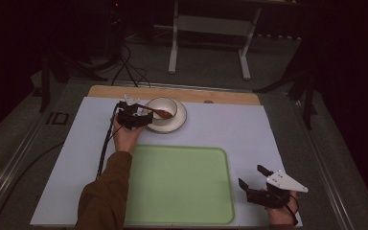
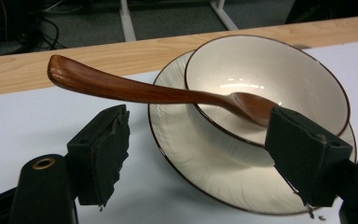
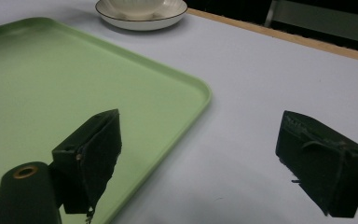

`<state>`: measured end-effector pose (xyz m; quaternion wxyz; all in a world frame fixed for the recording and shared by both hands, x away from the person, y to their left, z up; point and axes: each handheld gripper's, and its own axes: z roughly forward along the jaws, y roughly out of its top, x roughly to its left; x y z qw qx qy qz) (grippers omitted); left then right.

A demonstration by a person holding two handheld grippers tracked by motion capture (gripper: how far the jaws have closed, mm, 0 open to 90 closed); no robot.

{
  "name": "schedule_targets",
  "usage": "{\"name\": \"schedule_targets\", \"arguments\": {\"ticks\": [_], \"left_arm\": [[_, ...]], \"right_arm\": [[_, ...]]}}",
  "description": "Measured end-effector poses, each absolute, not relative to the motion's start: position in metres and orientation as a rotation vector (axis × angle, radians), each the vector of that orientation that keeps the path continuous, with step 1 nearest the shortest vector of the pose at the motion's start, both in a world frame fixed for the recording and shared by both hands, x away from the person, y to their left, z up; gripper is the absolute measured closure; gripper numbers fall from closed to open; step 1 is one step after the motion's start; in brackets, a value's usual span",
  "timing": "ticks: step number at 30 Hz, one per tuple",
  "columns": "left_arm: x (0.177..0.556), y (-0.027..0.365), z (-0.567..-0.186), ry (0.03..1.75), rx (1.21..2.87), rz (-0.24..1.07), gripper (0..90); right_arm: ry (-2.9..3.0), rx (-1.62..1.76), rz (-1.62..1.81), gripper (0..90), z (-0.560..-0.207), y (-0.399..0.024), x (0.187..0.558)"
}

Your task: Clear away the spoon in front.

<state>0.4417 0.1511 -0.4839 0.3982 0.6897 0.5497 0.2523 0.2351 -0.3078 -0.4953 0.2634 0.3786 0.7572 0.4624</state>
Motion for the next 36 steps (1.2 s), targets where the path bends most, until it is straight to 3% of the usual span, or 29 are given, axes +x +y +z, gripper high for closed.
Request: {"name": "schedule_targets", "arguments": {"ticks": [21,36], "left_arm": [[0.474,0.139,-0.495,1.526,1.676,0.624,15.4],[0.489,0.137,-0.499,1.596,1.621,0.577,23.4]], "right_arm": [[2.047,1.031,1.261,13.9,-0.495,-0.309,0.235],[2.046,1.037,1.264,13.9,-0.495,-0.311,0.233]]}}
